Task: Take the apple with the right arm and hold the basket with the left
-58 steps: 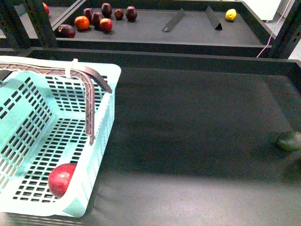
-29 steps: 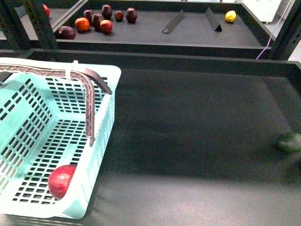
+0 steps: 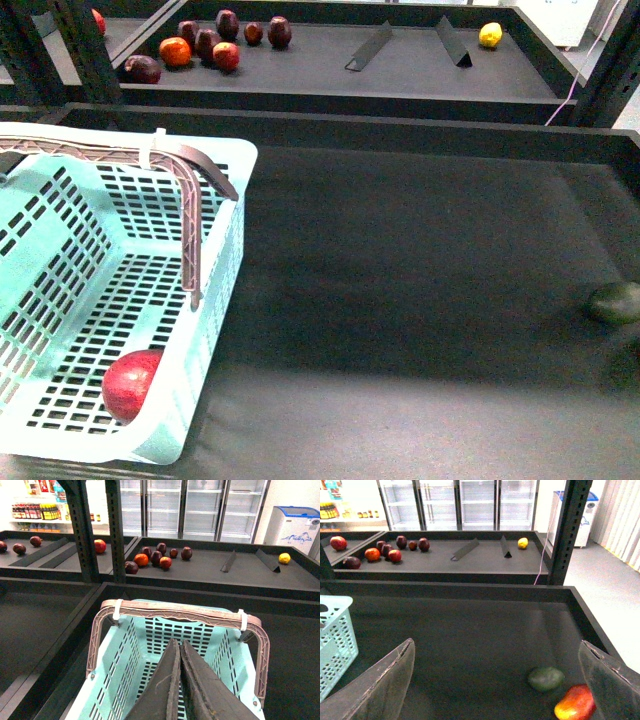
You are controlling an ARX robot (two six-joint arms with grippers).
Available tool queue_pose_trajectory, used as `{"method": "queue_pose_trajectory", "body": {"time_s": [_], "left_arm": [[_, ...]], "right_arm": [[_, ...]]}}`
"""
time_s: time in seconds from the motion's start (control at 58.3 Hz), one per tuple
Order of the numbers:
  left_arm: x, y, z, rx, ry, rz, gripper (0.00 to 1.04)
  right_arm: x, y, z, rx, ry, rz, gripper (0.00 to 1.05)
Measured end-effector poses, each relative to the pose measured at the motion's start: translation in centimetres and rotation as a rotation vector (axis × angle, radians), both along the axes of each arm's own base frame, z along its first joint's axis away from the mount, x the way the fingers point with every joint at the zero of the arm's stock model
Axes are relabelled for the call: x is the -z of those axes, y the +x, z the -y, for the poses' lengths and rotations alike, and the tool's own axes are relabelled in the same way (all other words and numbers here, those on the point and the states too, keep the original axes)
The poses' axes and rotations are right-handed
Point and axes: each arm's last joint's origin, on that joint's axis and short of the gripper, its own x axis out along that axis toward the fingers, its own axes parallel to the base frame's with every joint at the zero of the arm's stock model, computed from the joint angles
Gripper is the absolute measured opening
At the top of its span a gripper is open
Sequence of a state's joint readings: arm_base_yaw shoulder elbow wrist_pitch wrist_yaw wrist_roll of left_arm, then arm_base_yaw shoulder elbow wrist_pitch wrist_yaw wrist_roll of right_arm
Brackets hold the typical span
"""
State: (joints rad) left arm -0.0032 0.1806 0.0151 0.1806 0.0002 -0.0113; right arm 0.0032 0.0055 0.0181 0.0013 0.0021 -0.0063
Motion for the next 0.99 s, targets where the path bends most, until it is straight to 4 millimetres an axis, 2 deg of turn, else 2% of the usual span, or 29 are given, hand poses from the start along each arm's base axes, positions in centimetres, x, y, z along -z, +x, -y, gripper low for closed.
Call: {"method": "queue_pose_trajectory", "body": {"time_s": [0.137,0.72,0.857,0.995], "left_arm": [[0.3,-1.1,0.0,0.000,0.000,-0.007,0.03],[0.3,-1.1,0.0,0.000,0.000,-0.004,0.03],[0.3,-1.1,0.0,0.000,0.000,-0.004,0.41],[0.3,-1.1,0.0,0.000,0.000,-0.004,0.66]], "right_arm": [[0.0,0.0,0.0,0.000,0.000,0.000,0.96],[0.0,0.0,0.0,0.000,0.000,0.000,0.96],[0.0,0.0,0.0,0.000,0.000,0.000,0.96],[0.0,0.0,0.0,0.000,0.000,0.000,0.96]]}}
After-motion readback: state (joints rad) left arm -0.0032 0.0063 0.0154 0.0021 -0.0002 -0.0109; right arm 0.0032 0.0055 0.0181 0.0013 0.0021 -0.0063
